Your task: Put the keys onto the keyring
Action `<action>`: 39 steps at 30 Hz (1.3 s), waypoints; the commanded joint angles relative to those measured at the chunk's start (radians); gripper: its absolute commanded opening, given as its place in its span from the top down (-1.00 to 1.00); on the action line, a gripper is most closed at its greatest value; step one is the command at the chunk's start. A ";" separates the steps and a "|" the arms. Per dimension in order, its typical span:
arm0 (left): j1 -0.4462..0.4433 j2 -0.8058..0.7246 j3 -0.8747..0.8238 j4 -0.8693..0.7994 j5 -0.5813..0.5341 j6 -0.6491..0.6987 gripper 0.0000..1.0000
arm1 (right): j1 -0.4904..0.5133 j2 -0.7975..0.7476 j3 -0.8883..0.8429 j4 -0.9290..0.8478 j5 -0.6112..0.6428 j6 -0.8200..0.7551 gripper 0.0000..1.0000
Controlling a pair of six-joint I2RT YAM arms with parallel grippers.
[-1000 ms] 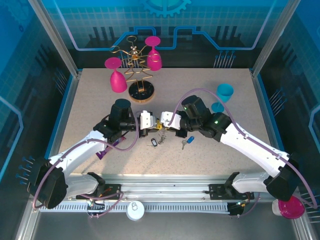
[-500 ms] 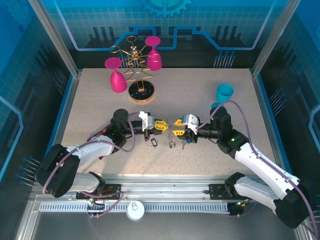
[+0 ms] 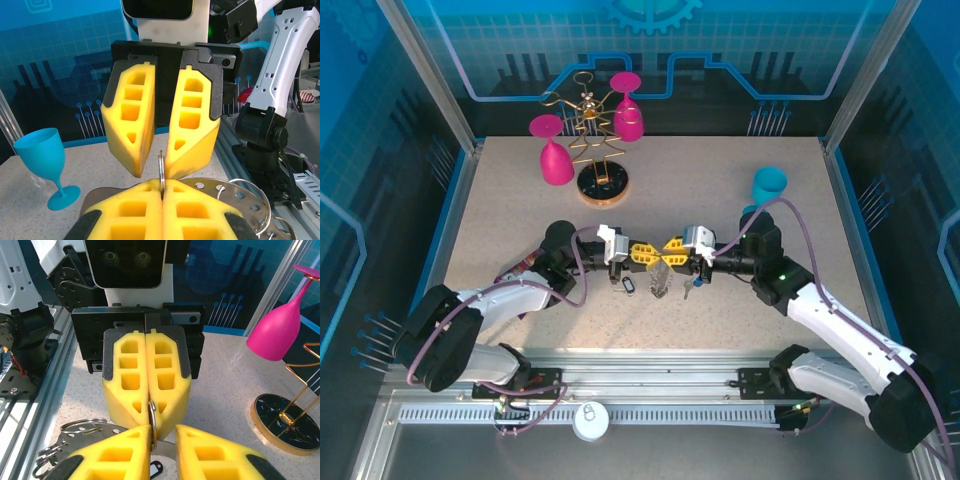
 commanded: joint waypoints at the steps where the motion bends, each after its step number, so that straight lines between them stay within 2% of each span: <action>1: -0.012 0.000 0.003 0.068 0.058 -0.025 1.00 | 0.007 0.013 0.012 0.027 -0.007 0.001 0.65; 5: -0.020 0.000 -0.002 0.069 0.061 -0.025 1.00 | 0.015 0.023 0.019 0.024 -0.013 0.000 0.82; 7: -0.021 0.000 0.000 0.071 0.061 -0.024 1.00 | 0.016 0.028 0.030 0.012 -0.019 -0.004 0.99; 9: -0.020 -0.002 0.001 0.067 0.053 -0.025 1.00 | 0.019 0.028 0.044 -0.018 -0.018 -0.017 1.00; 10: -0.021 -0.004 -0.001 0.059 0.033 -0.020 0.93 | 0.021 0.027 0.053 -0.042 -0.010 -0.028 1.00; 11: -0.020 -0.011 -0.006 0.042 0.006 -0.008 0.75 | 0.022 0.024 0.066 -0.075 0.003 -0.046 1.00; 12: -0.019 -0.021 -0.008 0.019 -0.015 0.007 0.65 | 0.025 0.022 0.081 -0.110 0.021 -0.064 1.00; 14: -0.019 -0.061 0.002 -0.089 -0.071 0.082 0.51 | 0.031 0.023 0.117 -0.209 0.074 -0.114 1.00; 17: -0.018 -0.125 0.059 -0.393 -0.107 0.259 0.41 | 0.047 0.039 0.166 -0.349 0.157 -0.179 1.00; 19: -0.019 -0.144 0.091 -0.540 -0.132 0.342 0.39 | 0.065 0.056 0.226 -0.420 0.211 -0.216 1.00; 22: -0.018 -0.153 0.099 -0.596 -0.154 0.381 0.36 | 0.094 0.086 0.265 -0.474 0.283 -0.248 1.00; 27: -0.019 -0.146 0.107 -0.606 -0.156 0.385 0.41 | 0.135 0.131 0.327 -0.533 0.324 -0.290 1.00; 39: -0.020 -0.156 0.106 -0.608 -0.151 0.398 0.93 | 0.196 0.194 0.405 -0.630 0.339 -0.351 1.00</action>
